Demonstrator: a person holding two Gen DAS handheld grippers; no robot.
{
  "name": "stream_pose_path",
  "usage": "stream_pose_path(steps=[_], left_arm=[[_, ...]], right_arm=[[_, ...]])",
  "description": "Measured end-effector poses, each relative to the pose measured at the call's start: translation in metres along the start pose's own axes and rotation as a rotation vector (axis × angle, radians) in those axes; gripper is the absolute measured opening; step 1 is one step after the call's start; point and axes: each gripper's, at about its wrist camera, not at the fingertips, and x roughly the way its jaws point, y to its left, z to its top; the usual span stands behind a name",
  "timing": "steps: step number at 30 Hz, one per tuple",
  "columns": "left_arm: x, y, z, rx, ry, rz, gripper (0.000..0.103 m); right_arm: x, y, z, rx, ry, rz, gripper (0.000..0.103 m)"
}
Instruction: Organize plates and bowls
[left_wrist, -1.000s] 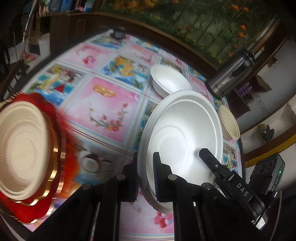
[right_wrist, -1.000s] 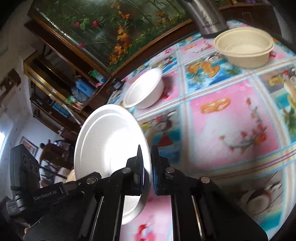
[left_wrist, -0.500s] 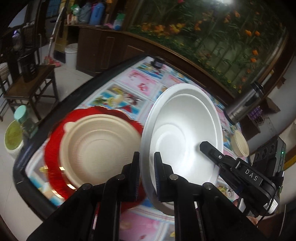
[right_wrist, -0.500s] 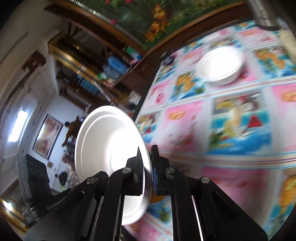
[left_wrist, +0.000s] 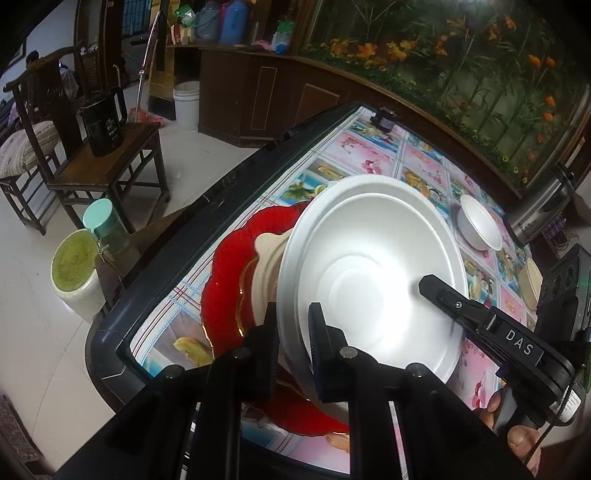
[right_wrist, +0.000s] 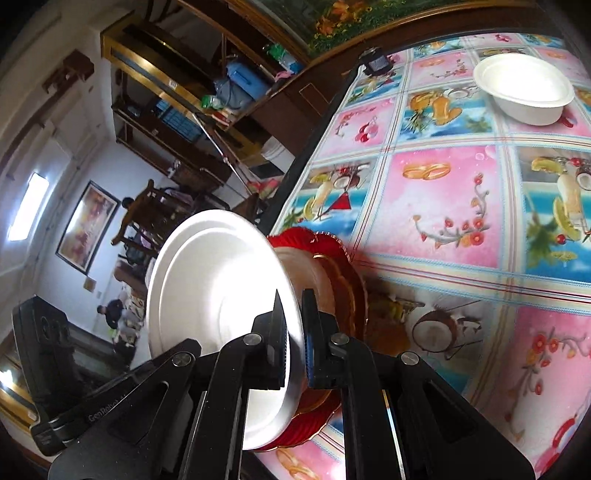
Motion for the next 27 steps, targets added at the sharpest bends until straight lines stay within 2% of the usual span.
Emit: stream_pose_path(steps=[4, 10, 18, 21, 22, 24, 27], left_arm=[[-0.006, 0.011, -0.002, -0.01, -0.015, 0.03, 0.015], [-0.011, 0.033, 0.003, -0.068, -0.032, 0.043, 0.015], [-0.017, 0.039, 0.005, -0.095, -0.047, 0.039, 0.015], [-0.017, 0.032, 0.004, -0.086, -0.04, 0.028, 0.015], [-0.017, 0.03, 0.003, -0.079, -0.039, 0.026, 0.015], [-0.018, 0.026, 0.003, -0.068, -0.038, 0.023, 0.015], [-0.018, 0.014, 0.002, -0.048, -0.034, 0.012, 0.015]], right_arm=[[0.007, 0.01, -0.003, -0.057, -0.013, -0.067, 0.007], [0.012, 0.014, -0.001, -0.097, -0.039, -0.112, 0.008], [0.01, 0.001, 0.001, -0.042, -0.06, -0.058, 0.01], [-0.001, -0.013, 0.002, 0.015, -0.106, -0.002, 0.023], [-0.006, -0.019, 0.002, 0.038, -0.131, 0.007, 0.032], [-0.016, -0.031, 0.003, 0.071, -0.162, 0.024, 0.034], [-0.028, -0.054, 0.007, 0.113, -0.193, -0.009, 0.035]])
